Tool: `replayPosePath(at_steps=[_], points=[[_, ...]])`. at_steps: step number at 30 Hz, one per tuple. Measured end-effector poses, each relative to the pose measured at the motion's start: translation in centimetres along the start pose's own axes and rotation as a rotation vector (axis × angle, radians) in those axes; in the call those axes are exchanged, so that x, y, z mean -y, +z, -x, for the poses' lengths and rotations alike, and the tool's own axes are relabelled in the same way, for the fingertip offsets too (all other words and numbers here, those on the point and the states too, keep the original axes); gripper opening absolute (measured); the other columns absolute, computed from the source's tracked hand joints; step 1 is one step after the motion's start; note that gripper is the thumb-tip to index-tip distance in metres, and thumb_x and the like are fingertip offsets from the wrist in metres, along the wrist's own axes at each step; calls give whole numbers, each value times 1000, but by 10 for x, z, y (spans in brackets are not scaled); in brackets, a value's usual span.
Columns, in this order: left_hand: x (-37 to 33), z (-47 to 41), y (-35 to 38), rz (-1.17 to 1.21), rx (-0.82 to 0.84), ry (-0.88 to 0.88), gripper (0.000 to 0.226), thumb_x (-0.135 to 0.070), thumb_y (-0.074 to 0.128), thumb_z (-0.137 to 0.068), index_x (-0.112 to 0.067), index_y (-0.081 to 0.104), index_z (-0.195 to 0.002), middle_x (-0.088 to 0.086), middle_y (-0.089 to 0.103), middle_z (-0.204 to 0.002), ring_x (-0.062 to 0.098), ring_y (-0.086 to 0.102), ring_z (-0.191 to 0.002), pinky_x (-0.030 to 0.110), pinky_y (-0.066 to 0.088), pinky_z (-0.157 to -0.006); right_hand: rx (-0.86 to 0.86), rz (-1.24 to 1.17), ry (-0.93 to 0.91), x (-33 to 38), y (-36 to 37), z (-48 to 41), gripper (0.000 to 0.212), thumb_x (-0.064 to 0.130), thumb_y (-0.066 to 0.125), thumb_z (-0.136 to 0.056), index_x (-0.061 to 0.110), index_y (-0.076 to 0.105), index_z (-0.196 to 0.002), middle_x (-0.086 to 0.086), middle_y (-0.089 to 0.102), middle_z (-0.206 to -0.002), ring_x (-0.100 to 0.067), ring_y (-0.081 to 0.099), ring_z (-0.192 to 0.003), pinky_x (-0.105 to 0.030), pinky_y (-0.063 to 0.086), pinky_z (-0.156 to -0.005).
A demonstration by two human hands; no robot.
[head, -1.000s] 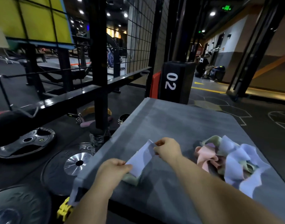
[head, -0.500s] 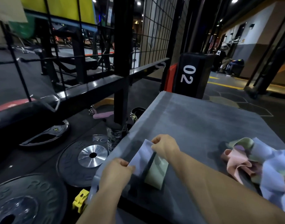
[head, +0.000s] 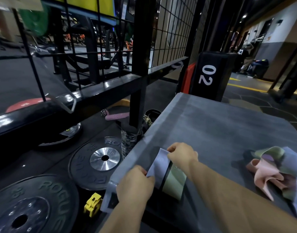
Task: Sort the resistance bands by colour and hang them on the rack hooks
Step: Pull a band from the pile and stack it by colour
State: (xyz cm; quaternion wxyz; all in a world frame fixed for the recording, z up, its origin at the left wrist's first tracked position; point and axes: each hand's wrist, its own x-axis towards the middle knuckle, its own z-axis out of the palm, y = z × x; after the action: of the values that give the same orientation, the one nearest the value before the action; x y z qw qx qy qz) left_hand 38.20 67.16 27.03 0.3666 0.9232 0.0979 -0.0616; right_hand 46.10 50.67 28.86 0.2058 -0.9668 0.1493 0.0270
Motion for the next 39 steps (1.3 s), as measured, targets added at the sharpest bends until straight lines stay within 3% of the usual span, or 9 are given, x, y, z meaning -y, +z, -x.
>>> replayPosePath(at_steps=[7,10,18,24,27,30,33,39], points=[[2,0,2,-22,-39,20,23,-42,52,-84,-30,58,-102,-5,69,-91,21,65,-90,29,47,-78,-3,-68,26,-3,2,1,29,17,48,-74,39,64,-85,15,69,-79,-14,65,-80,-30,39,-90],[2,0,2,-73,-84,28,23,-43,51,-86,-29,58,-103,-5,68,-93,21,63,-95,29,40,-74,-5,-69,13,-3,2,2,27,18,51,-77,40,64,-86,18,69,-85,-12,62,-88,-31,40,-93],[0,2,2,-117,-124,57,21,-40,51,-87,-28,57,-104,-4,67,-97,23,61,-99,29,40,-78,-18,-104,-63,-8,1,4,24,24,57,-84,39,67,-101,17,69,-101,-11,58,-105,-34,38,-100],[0,2,0,-121,-134,33,21,-40,49,-88,-29,57,-105,-8,56,-83,21,59,-96,32,41,-83,-37,-74,-80,-7,3,3,24,26,56,-87,39,67,-104,17,69,-104,-11,58,-107,-33,37,-100],[-3,6,-1,-183,-146,29,22,-39,47,-88,-29,56,-106,-6,63,-100,21,55,-105,33,33,-83,-42,-32,-77,-7,6,3,27,26,53,-88,39,66,-108,17,67,-106,-11,55,-110,-32,35,-96],[-3,7,0,-240,-166,32,25,-39,46,-88,-28,54,-108,-5,59,-114,21,47,-114,36,29,-82,-64,31,-122,-6,8,4,32,27,53,-90,37,62,-120,14,65,-114,-14,51,-117,-33,33,-97],[-2,7,2,-224,-201,45,34,-39,47,-89,-26,46,-120,-4,49,-127,21,38,-122,38,31,-94,-81,47,-177,-7,6,5,39,29,51,-94,34,54,-133,11,57,-131,-16,44,-128,-35,30,-103],[-7,5,7,-186,-177,232,50,-46,31,-98,-27,28,-145,-10,23,-156,15,8,-146,41,10,-117,-95,67,-385,-17,5,14,38,30,40,-101,35,51,-137,16,43,-147,-10,30,-139,-31,22,-110]])
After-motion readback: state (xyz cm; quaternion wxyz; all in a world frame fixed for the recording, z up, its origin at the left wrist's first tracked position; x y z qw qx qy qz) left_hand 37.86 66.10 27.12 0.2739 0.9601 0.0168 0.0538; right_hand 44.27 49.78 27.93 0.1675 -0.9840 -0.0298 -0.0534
